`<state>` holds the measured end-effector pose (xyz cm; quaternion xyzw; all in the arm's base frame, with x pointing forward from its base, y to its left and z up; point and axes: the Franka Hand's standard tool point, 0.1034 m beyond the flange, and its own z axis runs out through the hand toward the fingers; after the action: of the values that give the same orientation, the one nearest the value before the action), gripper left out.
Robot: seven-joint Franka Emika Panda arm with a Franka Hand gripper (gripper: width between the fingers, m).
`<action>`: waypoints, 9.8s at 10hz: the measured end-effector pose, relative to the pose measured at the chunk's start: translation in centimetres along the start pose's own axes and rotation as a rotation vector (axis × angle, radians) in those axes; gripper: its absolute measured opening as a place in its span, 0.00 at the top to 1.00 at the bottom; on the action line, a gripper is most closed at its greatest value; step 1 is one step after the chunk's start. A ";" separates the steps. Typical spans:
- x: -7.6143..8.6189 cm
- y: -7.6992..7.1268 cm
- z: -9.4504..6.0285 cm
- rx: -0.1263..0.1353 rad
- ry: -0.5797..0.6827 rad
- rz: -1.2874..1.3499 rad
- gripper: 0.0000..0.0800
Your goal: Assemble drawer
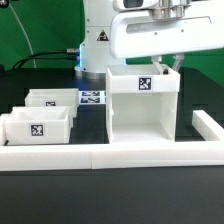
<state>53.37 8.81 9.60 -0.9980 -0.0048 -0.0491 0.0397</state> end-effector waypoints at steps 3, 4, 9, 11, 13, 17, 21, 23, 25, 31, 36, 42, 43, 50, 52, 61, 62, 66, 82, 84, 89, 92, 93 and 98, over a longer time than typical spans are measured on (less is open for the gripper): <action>2.2 -0.4 0.2 0.008 0.024 0.016 0.95; 2.7 -0.6 0.2 0.009 0.030 0.016 0.95; 3.0 -0.8 -0.1 0.020 0.041 0.191 0.95; 3.1 -1.0 -0.2 0.026 0.046 0.272 0.95; 3.4 -1.2 -0.3 0.039 0.052 0.407 0.95; 4.5 -1.0 -0.6 0.064 0.055 0.696 0.95; 5.5 -0.2 -0.8 0.093 0.057 0.985 0.95; 5.7 -0.3 -1.0 0.119 0.051 1.108 0.95; 5.7 -0.7 -1.0 0.141 0.036 1.227 0.95; 5.9 -0.8 -0.6 0.200 -0.019 1.592 0.95; 8.3 -2.4 0.0 0.207 -0.051 1.548 0.95; 10.5 -2.2 0.5 0.206 -0.084 1.559 0.95; 10.5 -2.2 0.4 0.206 -0.084 1.559 0.95; 10.4 -2.3 0.5 0.206 -0.084 1.552 0.23; 10.4 -2.3 0.5 0.206 -0.084 1.551 0.20; 8.3 0.7 -4.0 0.222 -0.066 1.175 0.19; 8.2 0.8 -4.0 0.212 -0.058 1.045 0.19; 7.3 4.3 -4.9 0.114 -0.052 0.551 0.19; 3.4 14.2 -2.1 -0.008 0.047 0.100 0.19; 3.3 14.3 -2.0 -0.007 0.042 0.101 0.19; -0.5 18.0 1.5 -0.010 -0.071 0.163 0.19; -1.6 18.4 2.8 -0.028 -0.054 0.164 0.19; -1.4 18.5 2.8 -0.029 -0.051 0.164 0.19; -2.6 19.2 4.7 -0.023 -0.087 0.058 0.19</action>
Offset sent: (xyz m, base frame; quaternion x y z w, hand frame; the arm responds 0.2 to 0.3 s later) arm 0.0276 0.0061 -0.0113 -0.0054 0.0127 0.0228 0.9996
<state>51.48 -9.97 3.19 -0.9993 0.0231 -0.0043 0.0293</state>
